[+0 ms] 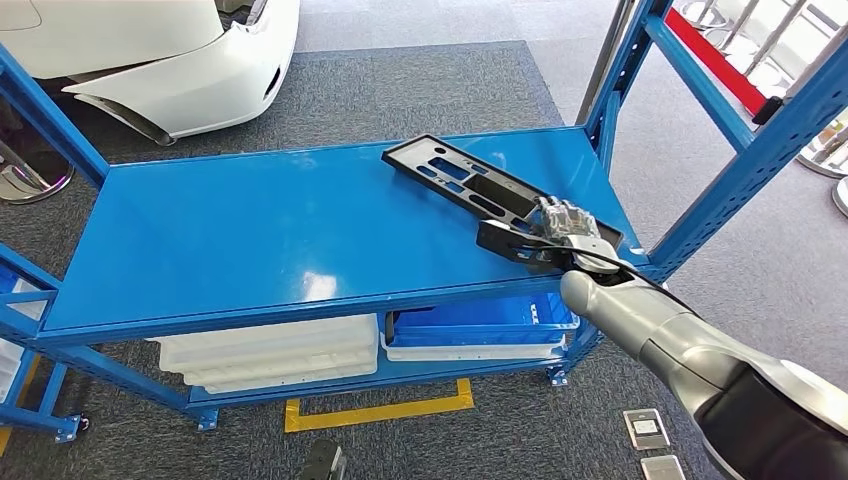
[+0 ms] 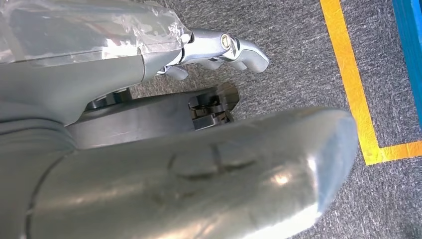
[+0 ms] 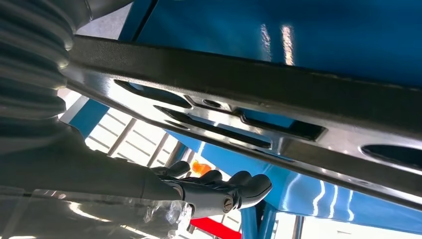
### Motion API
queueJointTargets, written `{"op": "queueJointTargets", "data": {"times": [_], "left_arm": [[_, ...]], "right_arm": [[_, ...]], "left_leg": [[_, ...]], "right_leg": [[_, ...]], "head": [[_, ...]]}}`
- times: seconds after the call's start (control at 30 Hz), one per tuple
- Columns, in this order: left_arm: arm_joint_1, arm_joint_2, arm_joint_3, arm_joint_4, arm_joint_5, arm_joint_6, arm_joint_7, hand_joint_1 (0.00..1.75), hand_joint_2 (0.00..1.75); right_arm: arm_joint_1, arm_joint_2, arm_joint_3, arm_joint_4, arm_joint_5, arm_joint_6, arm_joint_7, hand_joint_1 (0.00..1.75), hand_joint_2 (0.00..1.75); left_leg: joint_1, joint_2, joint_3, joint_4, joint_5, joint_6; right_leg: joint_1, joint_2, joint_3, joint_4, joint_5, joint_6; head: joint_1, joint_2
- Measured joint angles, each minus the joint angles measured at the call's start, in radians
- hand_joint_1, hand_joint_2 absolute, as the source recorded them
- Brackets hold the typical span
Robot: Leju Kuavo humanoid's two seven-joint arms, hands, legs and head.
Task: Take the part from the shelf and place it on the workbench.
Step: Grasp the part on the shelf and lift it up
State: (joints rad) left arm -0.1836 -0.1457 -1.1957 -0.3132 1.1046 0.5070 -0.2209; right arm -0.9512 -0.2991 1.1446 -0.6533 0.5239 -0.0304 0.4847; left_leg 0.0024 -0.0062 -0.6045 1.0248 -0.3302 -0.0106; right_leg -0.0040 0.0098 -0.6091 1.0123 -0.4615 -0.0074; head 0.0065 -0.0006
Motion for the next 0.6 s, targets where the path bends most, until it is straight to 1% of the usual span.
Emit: {"op": "queueJointTargets", "data": {"times": [0.33,0.37,0.47,0.5,0.6], "left_arm": [[0.002,0.000,0.007,0.000,0.017,0.012,-0.010,0.00,0.00],[0.002,0.000,0.008,0.000,0.018,0.012,-0.010,0.00,0.00],[0.003,0.000,0.012,0.000,0.020,0.015,-0.014,0.00,0.00],[0.004,0.000,0.014,0.000,0.022,0.022,-0.020,0.00,0.00],[0.006,-0.004,0.020,0.000,0.029,0.062,-0.060,0.00,0.00]], "right_arm": [[0.000,0.000,0.011,0.009,-0.008,0.019,0.013,0.01,1.75],[0.000,0.000,0.012,0.010,-0.008,0.019,0.013,0.41,1.75],[0.000,0.000,0.017,0.012,-0.009,0.021,0.015,1.70,1.75],[0.000,0.000,0.019,0.012,-0.010,0.022,0.015,1.75,1.75],[0.000,0.000,0.020,0.013,-0.012,0.024,0.017,1.75,1.75]], "left_leg": [[0.000,0.000,0.000,0.000,0.000,0.000],[0.000,0.000,0.000,0.000,0.000,0.000],[0.000,0.000,0.000,0.000,0.000,0.000],[0.000,0.000,0.000,0.000,0.000,0.000],[0.000,0.000,0.000,0.000,0.000,0.000]], "right_leg": [[0.000,0.000,0.000,0.000,0.000,0.000],[0.000,0.000,0.000,0.000,0.000,0.000],[0.000,0.000,0.000,0.000,0.000,0.000],[0.000,0.000,0.000,0.000,0.000,0.000],[0.000,0.000,0.000,0.000,0.000,0.000]], "head": [[0.000,0.000],[0.000,0.000],[0.000,0.000],[0.000,0.000],[0.000,0.000]]}}
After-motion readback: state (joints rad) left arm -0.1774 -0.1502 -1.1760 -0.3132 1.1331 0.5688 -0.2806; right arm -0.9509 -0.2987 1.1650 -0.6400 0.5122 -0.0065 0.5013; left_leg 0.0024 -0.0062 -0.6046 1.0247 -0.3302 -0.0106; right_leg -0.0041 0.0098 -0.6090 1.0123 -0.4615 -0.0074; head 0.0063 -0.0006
